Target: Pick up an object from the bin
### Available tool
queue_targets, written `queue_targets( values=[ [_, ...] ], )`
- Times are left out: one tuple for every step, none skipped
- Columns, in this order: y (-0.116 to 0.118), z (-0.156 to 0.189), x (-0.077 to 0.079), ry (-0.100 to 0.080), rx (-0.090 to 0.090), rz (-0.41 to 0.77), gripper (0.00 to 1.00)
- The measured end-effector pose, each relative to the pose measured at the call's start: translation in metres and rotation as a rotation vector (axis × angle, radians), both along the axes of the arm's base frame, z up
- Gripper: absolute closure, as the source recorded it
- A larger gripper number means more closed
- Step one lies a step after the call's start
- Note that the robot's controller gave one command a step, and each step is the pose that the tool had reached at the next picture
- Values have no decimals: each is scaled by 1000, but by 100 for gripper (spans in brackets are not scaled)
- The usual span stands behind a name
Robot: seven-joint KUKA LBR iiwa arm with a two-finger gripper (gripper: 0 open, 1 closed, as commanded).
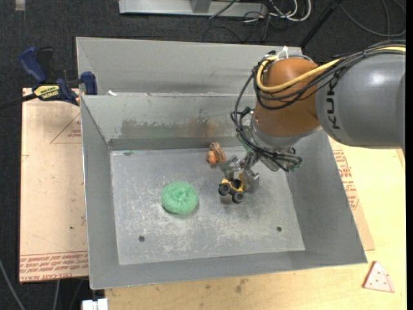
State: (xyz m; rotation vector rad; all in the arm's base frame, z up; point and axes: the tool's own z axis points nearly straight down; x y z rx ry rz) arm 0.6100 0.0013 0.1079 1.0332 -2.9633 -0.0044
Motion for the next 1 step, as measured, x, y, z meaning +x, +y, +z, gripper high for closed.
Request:
queue_targets(
  values=[
    [0,21,1,-3,0,0,100]
  ],
)
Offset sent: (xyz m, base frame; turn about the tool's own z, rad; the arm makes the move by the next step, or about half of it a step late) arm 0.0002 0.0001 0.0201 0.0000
